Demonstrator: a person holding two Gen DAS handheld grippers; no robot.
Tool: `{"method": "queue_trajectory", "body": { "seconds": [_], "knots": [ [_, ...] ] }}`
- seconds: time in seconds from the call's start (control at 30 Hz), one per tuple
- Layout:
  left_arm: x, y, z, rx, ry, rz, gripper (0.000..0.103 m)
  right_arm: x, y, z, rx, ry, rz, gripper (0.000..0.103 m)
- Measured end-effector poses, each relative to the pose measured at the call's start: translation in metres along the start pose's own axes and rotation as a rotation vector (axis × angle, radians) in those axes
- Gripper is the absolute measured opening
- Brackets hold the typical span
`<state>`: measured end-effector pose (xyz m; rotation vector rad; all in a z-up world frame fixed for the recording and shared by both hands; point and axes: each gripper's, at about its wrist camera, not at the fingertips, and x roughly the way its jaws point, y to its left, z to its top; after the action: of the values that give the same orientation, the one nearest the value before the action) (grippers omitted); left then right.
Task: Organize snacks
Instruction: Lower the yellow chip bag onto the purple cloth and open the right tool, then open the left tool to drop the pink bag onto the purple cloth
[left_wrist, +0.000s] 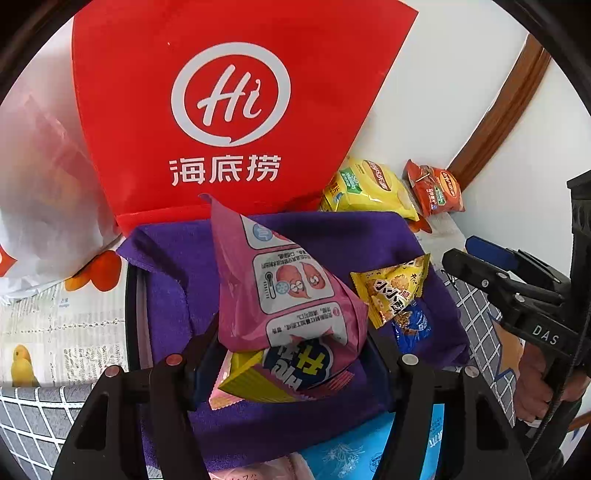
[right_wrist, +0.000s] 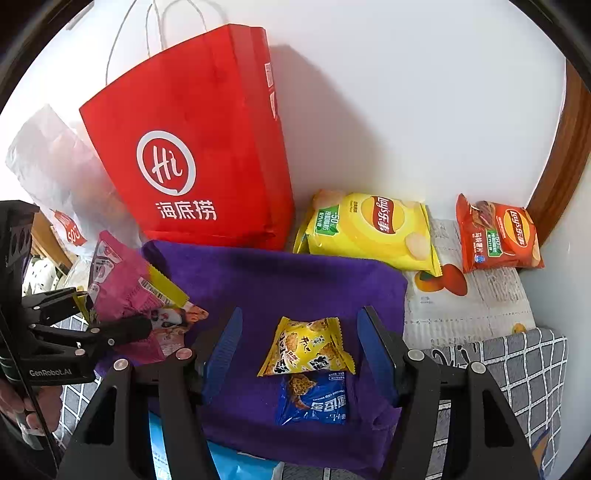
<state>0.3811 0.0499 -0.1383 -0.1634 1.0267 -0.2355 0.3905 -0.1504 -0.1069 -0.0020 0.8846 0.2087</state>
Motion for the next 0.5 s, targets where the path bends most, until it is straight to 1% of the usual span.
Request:
{"method": "queue_trajectory", "body": {
  "seconds": [0.4,0.5],
  "knots": [
    [0.0018,-0.0042,0.0018,0.015,0.013,0.014,0.066,-0.0029,-0.0003,0.0003,0.002,-0.001,0.004,0.065],
    [-0.0014,-0.0072,0.0016,0.03,0.006,0.016,0.071,-0.004,0.0017,-0.0002,-0.001,-0.002,0.002,0.065]
  ]
}}
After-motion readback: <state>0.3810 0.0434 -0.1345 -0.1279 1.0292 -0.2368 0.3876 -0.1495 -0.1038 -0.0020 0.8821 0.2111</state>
